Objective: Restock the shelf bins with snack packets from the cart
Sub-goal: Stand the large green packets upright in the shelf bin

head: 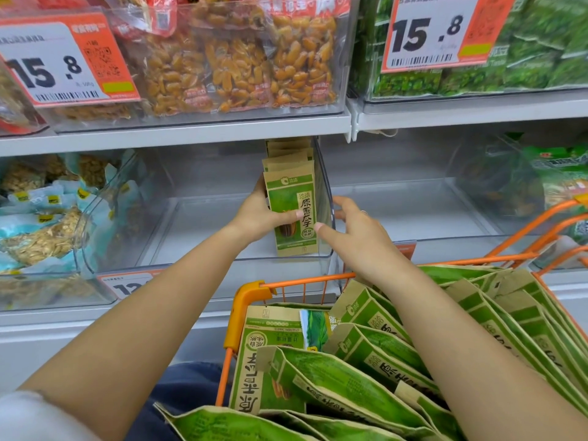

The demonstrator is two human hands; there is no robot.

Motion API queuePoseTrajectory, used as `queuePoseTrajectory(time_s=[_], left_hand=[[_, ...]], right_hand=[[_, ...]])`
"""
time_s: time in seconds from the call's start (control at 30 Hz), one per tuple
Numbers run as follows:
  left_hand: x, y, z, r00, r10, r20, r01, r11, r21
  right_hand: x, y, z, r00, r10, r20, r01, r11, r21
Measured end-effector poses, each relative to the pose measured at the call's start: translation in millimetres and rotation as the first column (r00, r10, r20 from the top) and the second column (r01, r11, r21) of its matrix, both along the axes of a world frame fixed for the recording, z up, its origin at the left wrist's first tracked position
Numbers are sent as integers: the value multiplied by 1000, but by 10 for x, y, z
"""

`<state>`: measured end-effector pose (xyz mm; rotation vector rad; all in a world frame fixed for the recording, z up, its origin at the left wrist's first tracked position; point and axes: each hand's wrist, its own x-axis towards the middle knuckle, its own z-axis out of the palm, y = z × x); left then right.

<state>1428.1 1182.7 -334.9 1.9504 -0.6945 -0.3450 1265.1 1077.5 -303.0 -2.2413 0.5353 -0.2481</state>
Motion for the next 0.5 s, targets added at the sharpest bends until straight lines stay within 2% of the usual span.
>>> queuePoseTrajectory(time_s=[0.17, 0.3, 0.43, 0.5], left_hand=[[-32, -2, -8, 996, -73, -57, 77, 995, 69], [0, 21, 13, 980, -87, -176, 109, 987, 120], [-62, 157, 81, 968, -99, -229, 146, 970, 196], [-97, 256, 117, 990, -16, -139, 45, 978, 206]], right_hand=[[5, 4, 5, 1000, 4, -4, -4, 1000, -6], [8, 2, -8, 1000, -3, -3, 3, 1000, -3], [-44, -21, 127, 985, -52, 165, 51, 999, 8], [-113, -78, 265, 973, -47, 227, 45, 999, 15]])
